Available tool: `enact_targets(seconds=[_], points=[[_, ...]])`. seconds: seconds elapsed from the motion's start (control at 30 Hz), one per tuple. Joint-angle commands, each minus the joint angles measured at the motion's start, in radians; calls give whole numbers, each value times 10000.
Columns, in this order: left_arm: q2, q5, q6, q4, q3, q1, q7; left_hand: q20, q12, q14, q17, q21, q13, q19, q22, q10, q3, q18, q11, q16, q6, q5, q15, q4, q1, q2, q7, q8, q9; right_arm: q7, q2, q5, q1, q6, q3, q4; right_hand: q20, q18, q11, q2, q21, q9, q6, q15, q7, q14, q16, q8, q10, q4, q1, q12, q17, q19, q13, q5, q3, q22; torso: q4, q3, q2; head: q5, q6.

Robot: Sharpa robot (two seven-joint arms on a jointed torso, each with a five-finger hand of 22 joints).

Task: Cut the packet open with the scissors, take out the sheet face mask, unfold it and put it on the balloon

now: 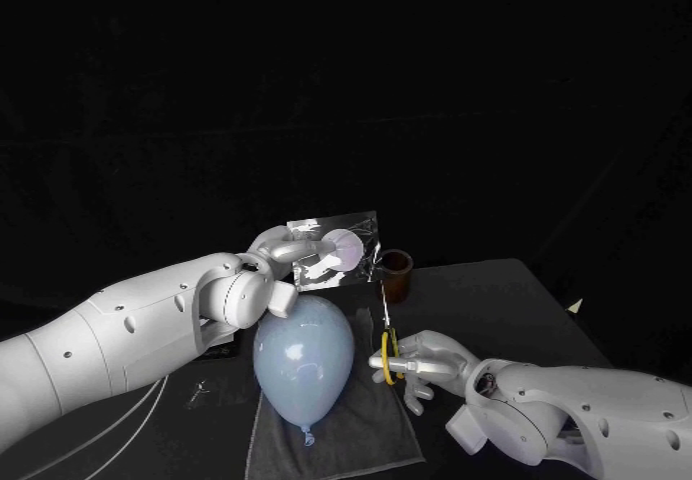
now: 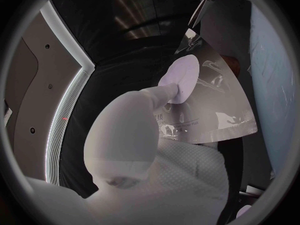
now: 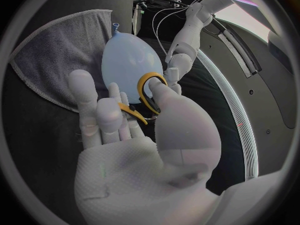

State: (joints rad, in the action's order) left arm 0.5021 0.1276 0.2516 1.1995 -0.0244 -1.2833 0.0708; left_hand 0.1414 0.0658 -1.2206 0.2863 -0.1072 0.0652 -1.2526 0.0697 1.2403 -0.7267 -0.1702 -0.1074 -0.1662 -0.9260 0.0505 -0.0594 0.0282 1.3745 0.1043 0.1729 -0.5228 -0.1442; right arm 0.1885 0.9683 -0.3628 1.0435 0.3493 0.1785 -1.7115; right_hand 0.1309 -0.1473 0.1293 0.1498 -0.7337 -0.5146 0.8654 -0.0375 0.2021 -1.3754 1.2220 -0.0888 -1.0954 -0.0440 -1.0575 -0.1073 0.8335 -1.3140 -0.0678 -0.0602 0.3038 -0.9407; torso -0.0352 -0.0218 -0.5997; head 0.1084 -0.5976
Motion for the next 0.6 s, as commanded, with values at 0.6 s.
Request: enact_targets(seconds=[0.6], points=[[38,74,-120,-21,-4,-15,128,25,0,-37,13,-52,15,-69,15,62,-39,-137,-31,44,-49,35,20,26,10,-96,-5,-34,-1378,-398,44,-651,146,-728,-12,-57,333,-340,386,-257,1354,-161,-1605,-368,437,1120,-76,-539,1509,-1103,-585,-463,-1139,993,-16,118,-3377,1035,-12,-5,0,-8,15]])
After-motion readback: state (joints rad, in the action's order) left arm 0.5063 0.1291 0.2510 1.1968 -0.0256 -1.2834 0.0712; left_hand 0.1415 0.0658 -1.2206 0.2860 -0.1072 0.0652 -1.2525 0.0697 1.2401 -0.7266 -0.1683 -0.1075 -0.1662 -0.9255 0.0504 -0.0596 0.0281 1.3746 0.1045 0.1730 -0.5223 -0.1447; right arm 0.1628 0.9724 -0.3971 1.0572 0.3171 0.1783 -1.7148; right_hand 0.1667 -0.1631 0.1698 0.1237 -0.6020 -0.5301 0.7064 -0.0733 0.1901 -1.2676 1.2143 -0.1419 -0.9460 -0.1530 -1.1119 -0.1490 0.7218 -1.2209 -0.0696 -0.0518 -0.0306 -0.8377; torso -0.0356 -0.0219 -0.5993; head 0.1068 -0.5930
